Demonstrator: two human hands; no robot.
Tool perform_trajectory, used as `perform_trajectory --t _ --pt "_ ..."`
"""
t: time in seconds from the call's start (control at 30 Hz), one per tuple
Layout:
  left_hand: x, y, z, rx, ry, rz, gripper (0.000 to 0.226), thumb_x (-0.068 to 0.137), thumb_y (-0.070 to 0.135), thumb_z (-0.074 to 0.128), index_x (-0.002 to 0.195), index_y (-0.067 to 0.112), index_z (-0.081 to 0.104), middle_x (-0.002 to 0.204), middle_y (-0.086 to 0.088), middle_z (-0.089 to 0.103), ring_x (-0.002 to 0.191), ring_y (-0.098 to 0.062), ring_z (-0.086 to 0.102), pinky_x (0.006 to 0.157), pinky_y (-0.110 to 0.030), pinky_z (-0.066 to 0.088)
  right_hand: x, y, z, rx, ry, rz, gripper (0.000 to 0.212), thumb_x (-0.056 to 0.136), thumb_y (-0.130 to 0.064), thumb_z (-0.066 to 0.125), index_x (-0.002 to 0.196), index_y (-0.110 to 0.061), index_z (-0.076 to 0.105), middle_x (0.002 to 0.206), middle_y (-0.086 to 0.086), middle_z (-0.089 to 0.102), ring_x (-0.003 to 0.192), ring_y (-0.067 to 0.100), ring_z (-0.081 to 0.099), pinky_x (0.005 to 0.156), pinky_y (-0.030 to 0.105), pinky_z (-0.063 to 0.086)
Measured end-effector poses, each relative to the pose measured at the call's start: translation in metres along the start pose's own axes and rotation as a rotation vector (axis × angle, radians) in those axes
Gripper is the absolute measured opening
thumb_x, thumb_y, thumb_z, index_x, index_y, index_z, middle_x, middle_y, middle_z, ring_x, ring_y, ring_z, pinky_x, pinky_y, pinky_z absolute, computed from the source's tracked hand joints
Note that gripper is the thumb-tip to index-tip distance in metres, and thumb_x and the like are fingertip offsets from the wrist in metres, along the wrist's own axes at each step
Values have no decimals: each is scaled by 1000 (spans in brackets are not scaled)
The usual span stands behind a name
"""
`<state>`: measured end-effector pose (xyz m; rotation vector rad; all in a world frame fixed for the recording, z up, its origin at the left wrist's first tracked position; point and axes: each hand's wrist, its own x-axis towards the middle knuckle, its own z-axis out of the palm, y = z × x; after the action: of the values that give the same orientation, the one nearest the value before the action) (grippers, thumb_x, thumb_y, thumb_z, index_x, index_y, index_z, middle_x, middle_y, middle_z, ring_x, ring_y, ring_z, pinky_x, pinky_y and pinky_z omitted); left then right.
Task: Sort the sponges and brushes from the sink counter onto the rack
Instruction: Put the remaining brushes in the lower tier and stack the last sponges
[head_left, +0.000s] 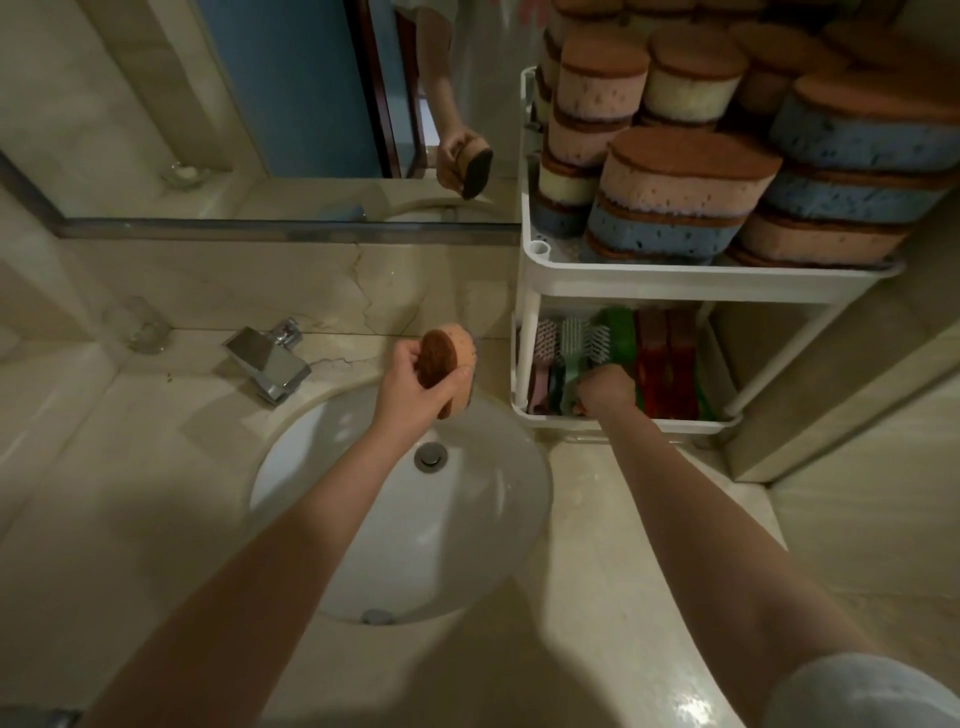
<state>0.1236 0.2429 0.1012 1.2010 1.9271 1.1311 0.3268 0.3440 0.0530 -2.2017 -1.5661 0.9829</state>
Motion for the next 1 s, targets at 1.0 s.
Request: perform_trajectory --t 1.0 --pt "-38 95 -25 76 -178 595 68 66 40 81 122 25 45 115 4 53 105 -11 51 83 -17 44 -151 -63 -110 574 188 -686 9 83 -27 67 85 -18 69 79 6 70 75 19 67 69 37 56"
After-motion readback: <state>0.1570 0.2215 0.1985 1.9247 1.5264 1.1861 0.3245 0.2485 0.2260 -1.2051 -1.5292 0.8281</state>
